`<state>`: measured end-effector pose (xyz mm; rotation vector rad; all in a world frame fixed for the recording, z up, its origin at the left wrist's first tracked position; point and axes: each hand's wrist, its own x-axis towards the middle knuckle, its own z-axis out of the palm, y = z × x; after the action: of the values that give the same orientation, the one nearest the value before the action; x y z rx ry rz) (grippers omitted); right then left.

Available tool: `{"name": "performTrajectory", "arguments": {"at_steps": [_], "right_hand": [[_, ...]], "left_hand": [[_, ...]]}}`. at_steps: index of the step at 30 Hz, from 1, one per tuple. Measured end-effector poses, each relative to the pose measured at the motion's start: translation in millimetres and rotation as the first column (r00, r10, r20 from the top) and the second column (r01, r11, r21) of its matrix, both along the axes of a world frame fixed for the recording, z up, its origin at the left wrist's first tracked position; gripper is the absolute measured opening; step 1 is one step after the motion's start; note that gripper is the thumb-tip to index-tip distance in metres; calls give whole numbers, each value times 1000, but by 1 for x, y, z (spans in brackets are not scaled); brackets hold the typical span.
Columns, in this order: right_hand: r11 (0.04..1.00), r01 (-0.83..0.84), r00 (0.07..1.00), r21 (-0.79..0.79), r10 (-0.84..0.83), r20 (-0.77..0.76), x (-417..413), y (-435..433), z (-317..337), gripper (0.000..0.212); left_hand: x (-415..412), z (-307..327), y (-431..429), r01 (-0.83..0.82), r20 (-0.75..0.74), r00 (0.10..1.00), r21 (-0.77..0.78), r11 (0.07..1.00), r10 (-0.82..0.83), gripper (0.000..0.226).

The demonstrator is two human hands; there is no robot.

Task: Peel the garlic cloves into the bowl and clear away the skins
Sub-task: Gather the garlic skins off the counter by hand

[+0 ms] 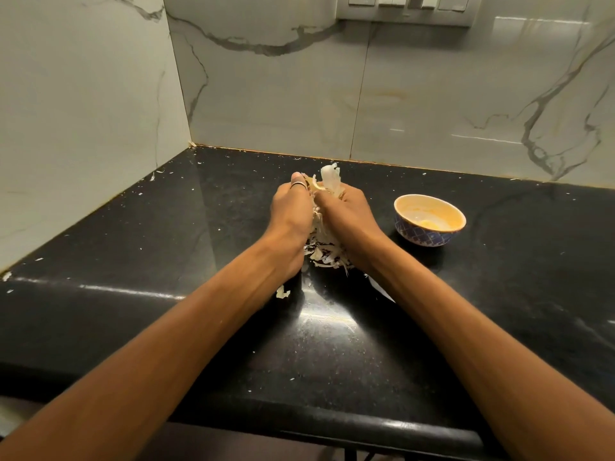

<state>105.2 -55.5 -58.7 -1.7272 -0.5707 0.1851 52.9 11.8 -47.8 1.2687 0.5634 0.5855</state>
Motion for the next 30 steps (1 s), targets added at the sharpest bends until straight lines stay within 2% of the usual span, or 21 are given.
{"name": "performTrajectory", "arguments": {"at_steps": [7,11,15,19,23,27,30], "right_hand": [[992,36,977,120,-9,-214,-9,9,1,20],[953,82,926,292,35,-375,-15,9,6,15],[901,121,869,417,107,-483,-20,10,14,23],[897,145,871,417,84,-484,-24,8,22,52],[873,132,858,470,136,-495,-24,5,23,77],[889,167,884,426,57,-464,-23,4,25,69],[891,211,885,403,1,-465,-23,7,23,46]], "left_hand": [[9,4,-17,-95,44,994,-95,991,99,33],[11,5,-25,-132,70,987,-129,983,142,41],[14,4,-22,-179,75,979,-138,974,190,33],[14,0,-24,-216,80,971,-114,970,225,36],[13,0,-25,-229,129,961,-133,964,246,32],[10,5,-26,-203,186,953,-187,961,238,34],[8,8,-28,-192,196,951,-223,956,237,33]]}}
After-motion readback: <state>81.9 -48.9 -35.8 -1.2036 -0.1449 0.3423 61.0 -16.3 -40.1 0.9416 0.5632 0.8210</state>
